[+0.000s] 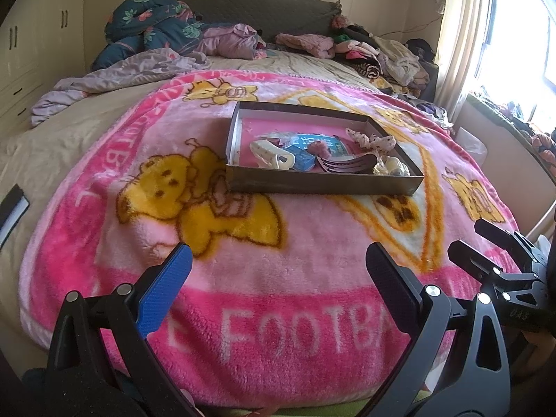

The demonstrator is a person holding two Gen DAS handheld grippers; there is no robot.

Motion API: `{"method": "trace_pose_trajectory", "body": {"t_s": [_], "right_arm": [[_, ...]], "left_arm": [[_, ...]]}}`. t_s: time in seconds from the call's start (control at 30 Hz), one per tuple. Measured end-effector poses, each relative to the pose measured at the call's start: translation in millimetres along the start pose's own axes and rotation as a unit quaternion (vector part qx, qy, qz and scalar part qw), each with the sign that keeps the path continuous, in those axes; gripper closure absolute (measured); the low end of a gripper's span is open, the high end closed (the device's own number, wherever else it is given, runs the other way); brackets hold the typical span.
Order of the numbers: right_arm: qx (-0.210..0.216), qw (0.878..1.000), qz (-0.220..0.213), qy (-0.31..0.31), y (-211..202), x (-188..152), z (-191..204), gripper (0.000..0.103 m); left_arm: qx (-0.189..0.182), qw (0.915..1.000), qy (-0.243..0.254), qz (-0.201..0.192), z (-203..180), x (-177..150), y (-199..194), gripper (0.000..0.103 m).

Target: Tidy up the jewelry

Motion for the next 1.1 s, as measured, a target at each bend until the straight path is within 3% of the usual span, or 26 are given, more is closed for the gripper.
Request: {"method": "trace_pose_trajectory", "body": {"t_s": [1.1], "right_arm": [[-0.001, 1.0, -0.003, -0.004, 1.4, -0.9, 2.2, 0.007]], "left_arm": [[0.006, 1.0, 0.0, -0.001, 5.6, 2.2, -3.0, 0.011]]}}
Point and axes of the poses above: each gripper's, at about its wrist camera, not at the fingertips, and y roughly the way its jaws point, z to its left, x to its top, the point moved 4 cm from there along y, roughly the way its jaws point, and after that the axes turned 4 degrees about y, right-handed, at the moved point
